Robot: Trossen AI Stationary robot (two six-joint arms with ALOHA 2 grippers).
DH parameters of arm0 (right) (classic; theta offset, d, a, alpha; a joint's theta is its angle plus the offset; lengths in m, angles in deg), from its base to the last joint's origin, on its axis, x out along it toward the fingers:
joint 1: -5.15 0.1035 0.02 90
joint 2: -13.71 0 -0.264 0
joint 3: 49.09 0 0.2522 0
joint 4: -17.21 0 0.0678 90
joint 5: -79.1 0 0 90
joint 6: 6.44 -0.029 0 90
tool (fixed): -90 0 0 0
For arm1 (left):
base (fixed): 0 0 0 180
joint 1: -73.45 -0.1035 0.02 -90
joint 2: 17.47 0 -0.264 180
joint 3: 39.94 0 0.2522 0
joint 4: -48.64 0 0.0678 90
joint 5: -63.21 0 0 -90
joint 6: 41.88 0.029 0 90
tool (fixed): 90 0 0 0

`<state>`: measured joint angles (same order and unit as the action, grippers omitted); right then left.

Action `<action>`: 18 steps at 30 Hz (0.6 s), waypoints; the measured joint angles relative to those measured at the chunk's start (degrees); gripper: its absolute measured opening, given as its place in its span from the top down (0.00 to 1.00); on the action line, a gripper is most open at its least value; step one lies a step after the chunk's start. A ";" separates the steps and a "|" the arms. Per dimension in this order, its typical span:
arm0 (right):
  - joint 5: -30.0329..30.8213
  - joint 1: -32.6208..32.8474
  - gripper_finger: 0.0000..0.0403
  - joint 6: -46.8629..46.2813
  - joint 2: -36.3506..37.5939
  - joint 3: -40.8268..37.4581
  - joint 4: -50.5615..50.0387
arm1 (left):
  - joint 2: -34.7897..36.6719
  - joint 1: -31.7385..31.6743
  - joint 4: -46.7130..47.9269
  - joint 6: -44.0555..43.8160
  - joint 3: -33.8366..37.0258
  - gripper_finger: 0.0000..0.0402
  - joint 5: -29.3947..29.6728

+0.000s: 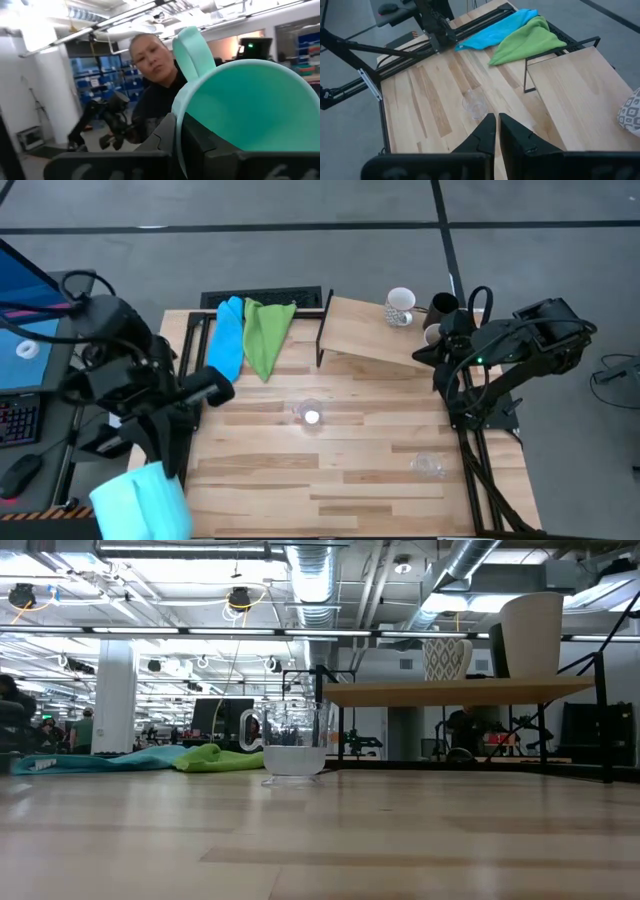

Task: Stack small to large cups/mugs on shelf
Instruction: Put the blue mug on the shelf

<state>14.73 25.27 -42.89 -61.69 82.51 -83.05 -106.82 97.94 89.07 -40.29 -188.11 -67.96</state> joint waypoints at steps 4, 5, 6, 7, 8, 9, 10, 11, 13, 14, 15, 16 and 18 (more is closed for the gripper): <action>0.00 0.00 0.89 0.00 0.00 0.00 0.00 | 0.14 0.00 -0.55 0.83 -0.06 1.00 0.93; -0.01 0.00 0.89 0.04 0.00 0.00 -0.01 | 0.18 0.00 -0.46 0.85 -0.06 1.00 1.38; 0.00 0.00 0.89 0.21 0.00 0.00 0.00 | 0.20 0.00 -0.35 0.97 -0.06 1.00 2.02; -0.01 0.00 0.89 0.27 0.00 0.00 0.00 | 0.28 0.00 -0.36 1.22 -0.06 1.00 3.02; -0.02 0.00 0.89 0.28 0.00 0.00 0.00 | 0.39 0.00 -0.37 1.90 -0.06 1.00 5.04; 0.00 0.00 0.89 0.28 0.00 0.00 0.00 | 0.52 0.00 -0.41 2.67 -0.06 1.00 8.26; 0.00 0.00 0.89 0.28 0.00 0.00 0.00 | 0.70 0.02 -0.30 3.56 -0.06 1.00 12.20; 0.00 0.00 0.89 0.31 0.00 0.00 0.00 | 0.87 0.02 0.22 4.42 -0.06 1.00 16.84; 0.00 0.00 0.89 0.31 0.00 0.00 0.00 | 1.32 0.02 1.81 6.37 -0.06 1.00 27.21; 0.00 0.00 0.89 0.30 0.00 0.00 0.02 | 1.44 0.01 2.07 7.26 -0.06 1.00 32.80; 0.00 0.00 0.89 0.31 0.00 0.00 0.11 | 1.50 0.00 1.78 8.25 -0.06 1.00 38.15; 0.00 0.00 0.89 0.30 0.00 0.00 0.35 | 1.56 0.00 1.65 9.18 -0.06 1.00 43.38; 0.00 0.00 0.89 0.31 0.00 0.00 0.78 | 1.59 0.00 1.32 11.13 -0.06 1.00 52.43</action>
<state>14.73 25.27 -42.58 -61.69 82.51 -82.27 -105.23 97.94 90.38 -29.16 -188.17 -15.53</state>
